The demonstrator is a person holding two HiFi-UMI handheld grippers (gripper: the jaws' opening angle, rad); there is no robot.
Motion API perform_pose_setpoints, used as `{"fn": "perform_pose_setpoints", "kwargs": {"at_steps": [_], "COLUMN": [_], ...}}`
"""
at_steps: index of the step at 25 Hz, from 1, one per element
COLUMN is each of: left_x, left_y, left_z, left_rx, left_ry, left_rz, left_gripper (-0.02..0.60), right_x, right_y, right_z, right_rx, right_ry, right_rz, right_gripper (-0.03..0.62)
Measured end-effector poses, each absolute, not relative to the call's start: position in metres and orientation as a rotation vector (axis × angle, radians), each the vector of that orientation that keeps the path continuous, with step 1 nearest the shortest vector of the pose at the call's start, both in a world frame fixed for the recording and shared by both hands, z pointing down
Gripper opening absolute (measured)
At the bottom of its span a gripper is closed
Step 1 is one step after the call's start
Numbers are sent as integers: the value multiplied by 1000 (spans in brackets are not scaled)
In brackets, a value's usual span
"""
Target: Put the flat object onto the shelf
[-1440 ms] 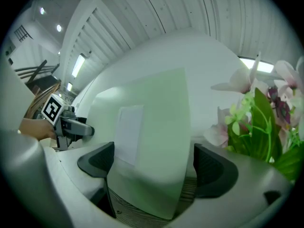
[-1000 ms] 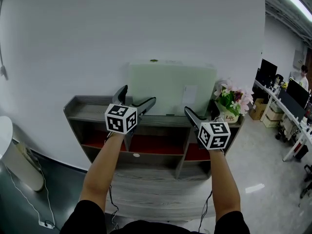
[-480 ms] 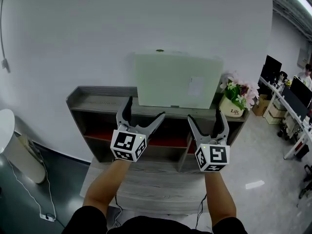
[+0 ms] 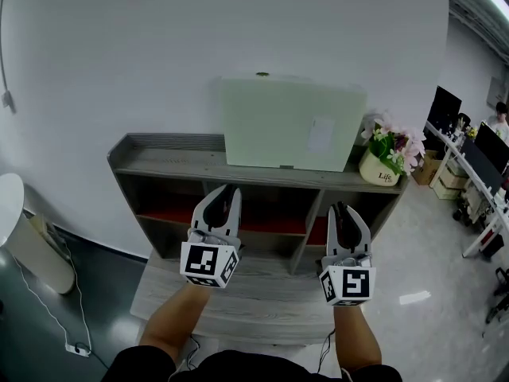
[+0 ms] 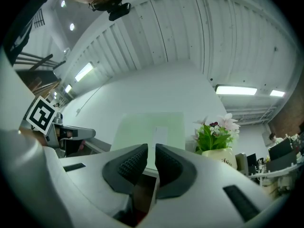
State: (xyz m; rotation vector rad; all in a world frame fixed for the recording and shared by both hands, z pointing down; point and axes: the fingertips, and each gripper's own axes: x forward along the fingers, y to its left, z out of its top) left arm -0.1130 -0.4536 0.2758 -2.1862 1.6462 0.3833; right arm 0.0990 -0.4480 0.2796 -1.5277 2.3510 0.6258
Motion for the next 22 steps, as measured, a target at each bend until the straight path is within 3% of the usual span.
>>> {"fn": "perform_pose_setpoints", "kwargs": {"at_steps": [3,22], "left_x": [-107,-116], "left_y": [-447,-439], "left_z": [290,364], "left_rx": [-2207,-2234], "left_ry": [1669,1828], "left_rz": [375,275], "left_gripper": [9,8], "right_x": [100,91], "right_y": [-442,-440], "right_z": [288,358], "right_rx": [-1522,-1572], "right_ry": [2364,2468], "right_rz": [607,487], "right_gripper": [48,26]}}
